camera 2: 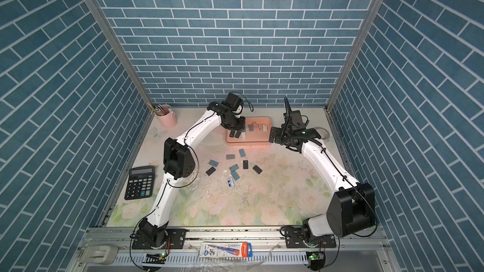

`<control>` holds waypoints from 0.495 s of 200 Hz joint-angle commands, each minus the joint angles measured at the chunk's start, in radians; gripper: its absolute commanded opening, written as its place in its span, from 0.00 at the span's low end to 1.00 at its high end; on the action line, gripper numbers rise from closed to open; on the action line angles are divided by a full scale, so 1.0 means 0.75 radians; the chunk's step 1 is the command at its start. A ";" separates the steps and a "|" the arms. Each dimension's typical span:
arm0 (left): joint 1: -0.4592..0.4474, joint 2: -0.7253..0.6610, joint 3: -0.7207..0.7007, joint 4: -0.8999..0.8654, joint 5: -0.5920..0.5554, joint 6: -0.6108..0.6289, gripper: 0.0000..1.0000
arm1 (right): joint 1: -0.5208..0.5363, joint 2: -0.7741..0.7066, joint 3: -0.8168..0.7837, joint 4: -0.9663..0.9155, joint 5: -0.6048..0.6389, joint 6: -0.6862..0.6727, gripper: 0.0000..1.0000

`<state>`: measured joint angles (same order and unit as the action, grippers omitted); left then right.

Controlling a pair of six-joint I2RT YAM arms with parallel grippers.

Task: Put the eraser in the storage box
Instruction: Place the eraser at the center of the board.

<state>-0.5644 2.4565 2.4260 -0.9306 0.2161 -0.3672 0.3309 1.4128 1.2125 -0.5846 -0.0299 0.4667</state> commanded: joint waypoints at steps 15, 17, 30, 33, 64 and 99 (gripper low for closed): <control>-0.027 0.132 0.071 0.155 0.091 -0.188 0.25 | -0.028 -0.044 -0.055 -0.025 -0.023 0.042 0.99; -0.028 0.140 0.079 0.156 0.092 -0.191 0.25 | -0.030 -0.044 -0.057 -0.025 -0.024 0.042 0.99; -0.033 0.190 0.130 0.157 0.092 -0.205 0.25 | -0.037 -0.044 -0.067 -0.019 -0.031 0.043 0.99; -0.033 0.200 0.141 0.155 0.085 -0.206 0.25 | -0.038 -0.043 -0.070 -0.019 -0.032 0.044 0.99; -0.037 0.254 0.167 0.177 0.031 -0.222 0.25 | -0.054 -0.037 -0.086 -0.006 -0.051 0.042 0.99; -0.040 0.295 0.169 0.183 0.026 -0.257 0.25 | -0.072 -0.015 -0.093 0.010 -0.067 0.034 0.99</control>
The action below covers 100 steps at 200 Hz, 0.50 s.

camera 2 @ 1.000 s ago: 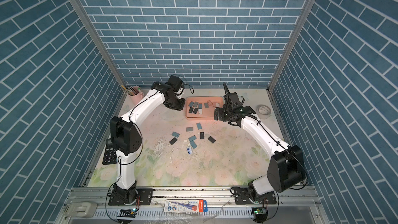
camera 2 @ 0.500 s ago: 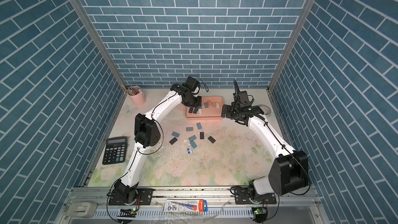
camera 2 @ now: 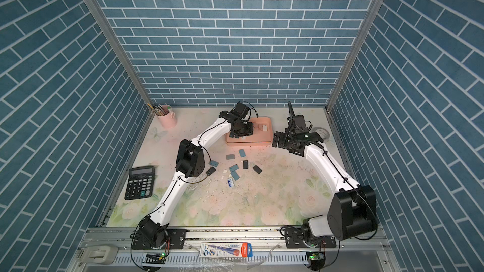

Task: Put the eraser in the storage box
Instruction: Place the eraser at the center of the board.

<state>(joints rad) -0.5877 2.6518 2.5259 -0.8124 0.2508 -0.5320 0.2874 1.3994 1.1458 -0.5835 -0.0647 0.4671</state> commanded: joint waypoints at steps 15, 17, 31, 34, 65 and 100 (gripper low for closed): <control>-0.011 0.040 0.038 0.010 -0.035 -0.048 0.25 | -0.019 0.015 -0.001 0.015 -0.022 0.030 0.99; -0.012 0.041 0.038 0.008 -0.039 -0.049 0.26 | -0.019 0.016 -0.001 0.016 -0.022 0.030 0.99; -0.012 0.041 0.030 -0.009 -0.046 -0.059 0.26 | -0.022 0.029 0.000 0.025 -0.023 0.030 0.99; -0.014 0.041 0.029 -0.013 -0.048 -0.060 0.26 | -0.023 0.031 0.002 0.026 -0.023 0.030 0.99; -0.014 0.032 0.012 -0.075 -0.076 -0.075 0.26 | -0.025 0.048 0.013 0.036 -0.023 0.030 0.99; -0.017 0.015 -0.048 -0.052 -0.069 -0.073 0.26 | -0.025 0.043 0.007 0.043 -0.023 0.030 0.99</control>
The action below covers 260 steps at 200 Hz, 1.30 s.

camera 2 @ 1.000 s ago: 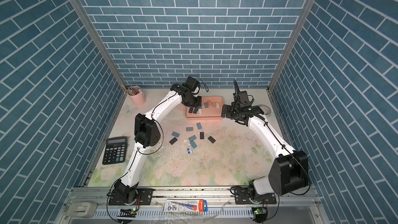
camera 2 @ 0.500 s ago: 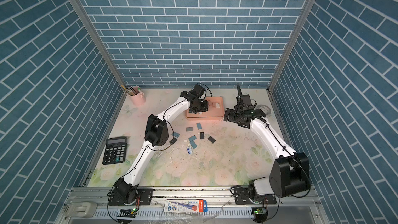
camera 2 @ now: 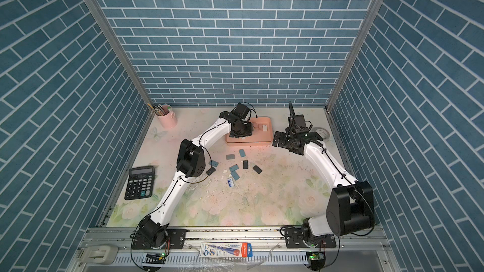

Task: Put the eraser in the storage box
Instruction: Place the eraser at the center of the board.

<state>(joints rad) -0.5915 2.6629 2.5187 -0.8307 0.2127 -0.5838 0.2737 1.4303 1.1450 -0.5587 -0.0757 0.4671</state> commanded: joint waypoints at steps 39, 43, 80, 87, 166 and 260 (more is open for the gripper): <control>-0.013 0.016 -0.037 -0.018 -0.012 -0.015 0.27 | -0.007 -0.023 -0.015 0.012 -0.008 0.036 0.99; -0.013 0.017 -0.036 -0.017 -0.012 -0.015 0.27 | -0.008 -0.027 -0.017 0.012 -0.009 0.036 0.99; -0.015 0.017 -0.035 -0.013 -0.004 -0.023 0.35 | -0.008 -0.036 -0.021 0.012 -0.008 0.037 0.99; -0.016 0.018 -0.034 -0.014 -0.006 -0.023 0.36 | -0.008 -0.037 -0.019 0.012 -0.009 0.038 0.99; -0.021 -0.060 0.018 -0.014 0.029 -0.033 0.43 | -0.007 -0.033 0.001 -0.007 -0.001 0.009 0.99; -0.012 -0.587 -0.255 0.004 0.028 0.055 0.69 | 0.163 0.041 -0.094 0.062 0.017 -0.212 0.92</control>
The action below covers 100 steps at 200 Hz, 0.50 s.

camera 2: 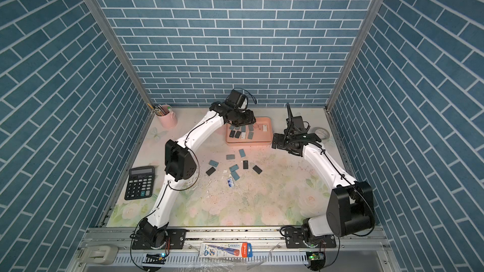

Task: Put the eraser in the storage box
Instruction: Place the eraser at the center of the board, then pick up the eraser from the center of the board.

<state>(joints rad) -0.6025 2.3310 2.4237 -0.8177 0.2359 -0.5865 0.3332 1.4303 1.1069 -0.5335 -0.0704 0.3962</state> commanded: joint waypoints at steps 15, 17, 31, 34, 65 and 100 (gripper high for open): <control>0.012 -0.278 -0.282 0.010 -0.010 0.085 0.78 | 0.160 0.088 -0.059 0.041 0.032 -0.172 0.92; 0.013 -0.299 -0.308 0.014 -0.014 0.088 0.81 | 0.169 0.096 -0.060 0.042 0.035 -0.178 0.93; 0.026 -0.439 -0.491 0.053 -0.026 0.105 0.99 | 0.215 0.142 -0.073 0.061 0.044 -0.206 0.91; 0.029 -0.469 -0.531 0.062 -0.025 0.106 0.99 | 0.222 0.154 -0.072 0.063 0.046 -0.209 0.91; 0.057 -0.783 -0.952 0.185 -0.018 0.113 1.00 | 0.281 0.287 -0.057 0.059 0.041 -0.199 0.86; 0.061 -1.041 -1.342 0.305 0.016 0.110 1.00 | 0.375 0.409 -0.046 0.046 0.089 -0.199 0.80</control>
<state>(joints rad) -0.5583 1.6459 1.5520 -0.6746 0.2302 -0.5186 0.5686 1.6913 1.0592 -0.4885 -0.0399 0.2787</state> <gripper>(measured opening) 0.995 0.825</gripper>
